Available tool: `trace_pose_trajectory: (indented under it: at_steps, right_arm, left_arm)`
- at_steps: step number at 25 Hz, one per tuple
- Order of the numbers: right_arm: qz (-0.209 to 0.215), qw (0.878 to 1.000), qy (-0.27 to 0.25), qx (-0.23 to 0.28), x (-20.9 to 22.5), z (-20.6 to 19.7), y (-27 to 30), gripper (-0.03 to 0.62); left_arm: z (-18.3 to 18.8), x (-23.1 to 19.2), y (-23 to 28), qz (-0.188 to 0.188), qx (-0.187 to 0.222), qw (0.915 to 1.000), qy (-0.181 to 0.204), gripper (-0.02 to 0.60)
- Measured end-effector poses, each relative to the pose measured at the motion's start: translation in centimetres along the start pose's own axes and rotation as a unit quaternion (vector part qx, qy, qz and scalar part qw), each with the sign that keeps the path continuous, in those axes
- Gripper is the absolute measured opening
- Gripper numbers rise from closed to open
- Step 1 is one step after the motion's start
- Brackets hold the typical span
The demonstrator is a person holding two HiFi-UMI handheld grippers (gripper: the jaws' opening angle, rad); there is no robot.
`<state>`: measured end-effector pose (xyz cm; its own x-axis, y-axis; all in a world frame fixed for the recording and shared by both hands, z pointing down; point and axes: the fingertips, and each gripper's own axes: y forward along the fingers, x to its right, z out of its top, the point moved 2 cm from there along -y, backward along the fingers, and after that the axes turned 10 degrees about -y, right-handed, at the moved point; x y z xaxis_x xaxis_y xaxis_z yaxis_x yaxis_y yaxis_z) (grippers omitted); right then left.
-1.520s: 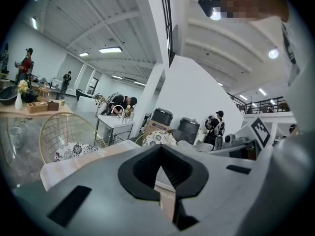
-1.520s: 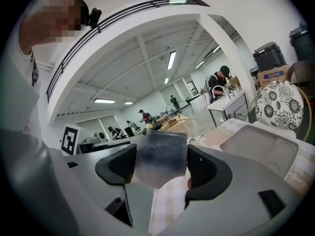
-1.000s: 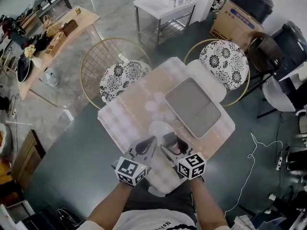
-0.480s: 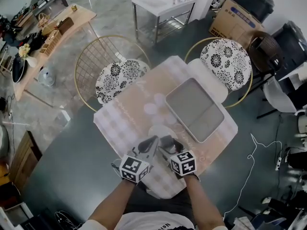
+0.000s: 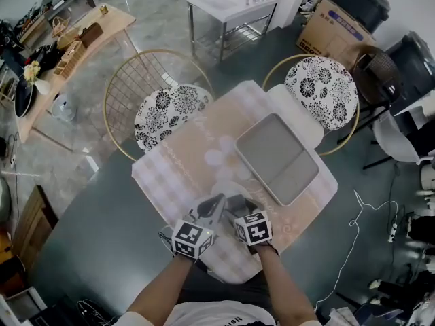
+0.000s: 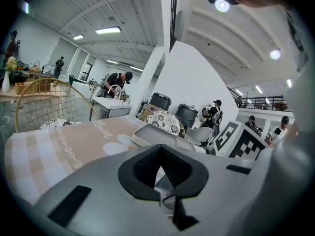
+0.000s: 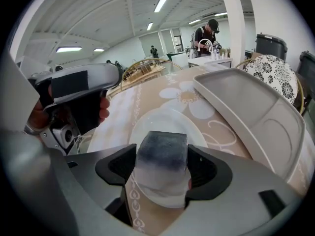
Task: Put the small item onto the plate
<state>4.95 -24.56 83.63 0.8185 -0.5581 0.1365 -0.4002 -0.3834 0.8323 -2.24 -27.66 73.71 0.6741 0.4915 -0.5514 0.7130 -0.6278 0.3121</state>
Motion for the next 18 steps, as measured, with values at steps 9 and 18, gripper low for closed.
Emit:
trace_pose_trajectory:
  at_steps: [9, 18]
  right_arm:
    - [-0.005, 0.999, -0.024, -0.044, -0.2, 0.5, 0.0, 0.325]
    - [0.004, 1.0, -0.019, -0.017, -1.5, 2.2, -5.6, 0.324]
  left_arm:
    - [0.0, 0.1, 0.1, 0.004, -0.014, 0.9997, -0.019, 0.004]
    - [1.3, 2.9, -2.2, 0.016, -0.034, 0.9988, -0.033, 0.005]
